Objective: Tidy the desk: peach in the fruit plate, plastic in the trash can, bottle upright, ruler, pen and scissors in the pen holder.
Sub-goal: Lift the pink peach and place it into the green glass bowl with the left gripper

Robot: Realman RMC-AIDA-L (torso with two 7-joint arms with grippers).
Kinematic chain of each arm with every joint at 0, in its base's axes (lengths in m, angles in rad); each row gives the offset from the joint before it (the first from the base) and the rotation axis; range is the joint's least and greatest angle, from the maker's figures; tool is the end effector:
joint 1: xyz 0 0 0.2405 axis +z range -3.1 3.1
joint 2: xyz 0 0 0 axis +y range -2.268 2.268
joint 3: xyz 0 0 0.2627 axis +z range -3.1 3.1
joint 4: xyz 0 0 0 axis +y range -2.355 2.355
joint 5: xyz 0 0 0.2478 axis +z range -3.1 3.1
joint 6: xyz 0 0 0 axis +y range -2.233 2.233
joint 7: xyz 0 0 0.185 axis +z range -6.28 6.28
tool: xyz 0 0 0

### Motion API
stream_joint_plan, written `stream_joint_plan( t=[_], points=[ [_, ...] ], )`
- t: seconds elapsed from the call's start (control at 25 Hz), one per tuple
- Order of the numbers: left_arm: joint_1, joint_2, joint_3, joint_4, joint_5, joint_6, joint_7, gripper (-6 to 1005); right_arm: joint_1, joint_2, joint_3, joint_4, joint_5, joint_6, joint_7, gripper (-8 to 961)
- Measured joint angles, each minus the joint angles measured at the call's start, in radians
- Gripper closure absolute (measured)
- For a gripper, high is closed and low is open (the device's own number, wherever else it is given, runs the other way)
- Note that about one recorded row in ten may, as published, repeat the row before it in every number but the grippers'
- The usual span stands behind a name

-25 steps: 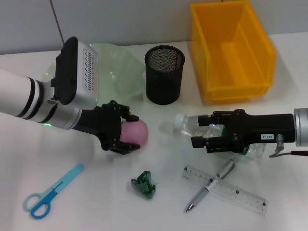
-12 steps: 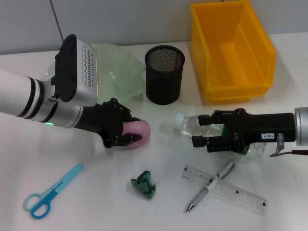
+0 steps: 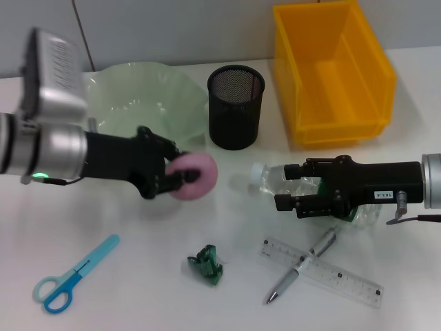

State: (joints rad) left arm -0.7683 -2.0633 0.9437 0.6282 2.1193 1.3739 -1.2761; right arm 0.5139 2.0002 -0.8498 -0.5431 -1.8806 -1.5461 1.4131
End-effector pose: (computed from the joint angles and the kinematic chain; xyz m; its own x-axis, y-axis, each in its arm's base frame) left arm -0.2087 0.4298 -0.0824 0.9834 0.0248 0.1797 0.0563 -0.9834 -0.1726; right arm 0.2863 0.3660 -0.0419 0.7666 -0.4220 -0.4839 -0.5065 -0.8607 -0.0520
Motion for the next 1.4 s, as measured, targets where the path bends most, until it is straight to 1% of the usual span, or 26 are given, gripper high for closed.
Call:
stream_joint_plan(
  t=[0.12, 0.16, 0.2, 0.24, 0.28, 0.36, 0.48, 0.52, 0.6, 0.64, 0.68, 0.88, 1.04, 1.28, 1.4],
  points=[
    [0.018, 0.0, -0.107, 0.003, -0.026, 0.052, -0.008, 721, 0.001, 0.0, 0.0, 0.0, 0.0, 0.0, 0.005, 172],
    [0.025, 0.001, -0.147, 0.004, -0.048, 0.066, -0.008, 730, 0.001, 0.0, -0.001, 0.0, 0.0, 0.001, 0.006, 172],
    [0.037, 0.002, -0.206, 0.001, -0.086, 0.074, -0.008, 740, 0.001, 0.0, -0.001, 0.0, 0.0, 0.004, 0.008, 172],
    [0.042, 0.003, -0.236, -0.003, -0.114, 0.075, -0.008, 744, 0.002, 0.0, -0.003, 0.0, 0.0, 0.014, 0.01, 172],
    [0.042, 0.003, -0.236, -0.003, -0.114, 0.075, -0.008, 749, 0.002, 0.0, -0.003, 0.0, 0.0, 0.014, 0.01, 172],
    [0.05, 0.003, -0.265, -0.019, -0.159, 0.067, -0.007, 757, 0.002, 0.002, -0.007, 0.0, 0.0, 0.024, 0.011, 172],
    [0.059, 0.002, -0.307, -0.092, -0.271, 0.0, 0.004, 770, 0.005, 0.004, -0.009, 0.0, 0.0, 0.027, 0.011, 172],
    [0.059, 0.002, -0.307, -0.092, -0.271, 0.0, 0.004, 774, 0.006, 0.004, -0.01, 0.0, 0.0, 0.027, 0.011, 172],
    [0.061, 0.002, -0.322, -0.122, -0.313, -0.045, 0.01, 783, 0.006, 0.005, -0.01, 0.0, 0.0, 0.027, 0.012, 172],
    [0.064, 0.001, -0.327, -0.145, -0.349, -0.091, 0.015, 787, 0.006, 0.005, -0.01, 0.0, 0.0, 0.027, 0.012, 172],
    [0.064, 0.001, -0.327, -0.145, -0.349, -0.091, 0.015, 794, 0.006, 0.005, -0.01, 0.0, 0.0, 0.027, 0.012, 172],
    [0.065, 0.0, -0.33, -0.185, -0.402, -0.212, 0.016, 827, 0.006, 0.006, -0.006, 0.0, 0.0, 0.022, 0.013, 173],
    [0.06, -0.001, -0.322, -0.208, -0.408, -0.311, 0.021, 862, 0.006, 0.006, -0.003, 0.0, 0.0, 0.018, 0.013, 173],
    [0.05, -0.003, -0.309, -0.244, -0.405, -0.386, 0.046, 905, 0.009, 0.005, -0.007, 0.0, 0.0, 0.017, 0.014, 173],
    [0.047, -0.003, -0.279, -0.252, -0.404, -0.422, 0.046, 937, 0.011, 0.005, -0.007, 0.0, 0.0, 0.017, 0.015, 173]
  ],
)
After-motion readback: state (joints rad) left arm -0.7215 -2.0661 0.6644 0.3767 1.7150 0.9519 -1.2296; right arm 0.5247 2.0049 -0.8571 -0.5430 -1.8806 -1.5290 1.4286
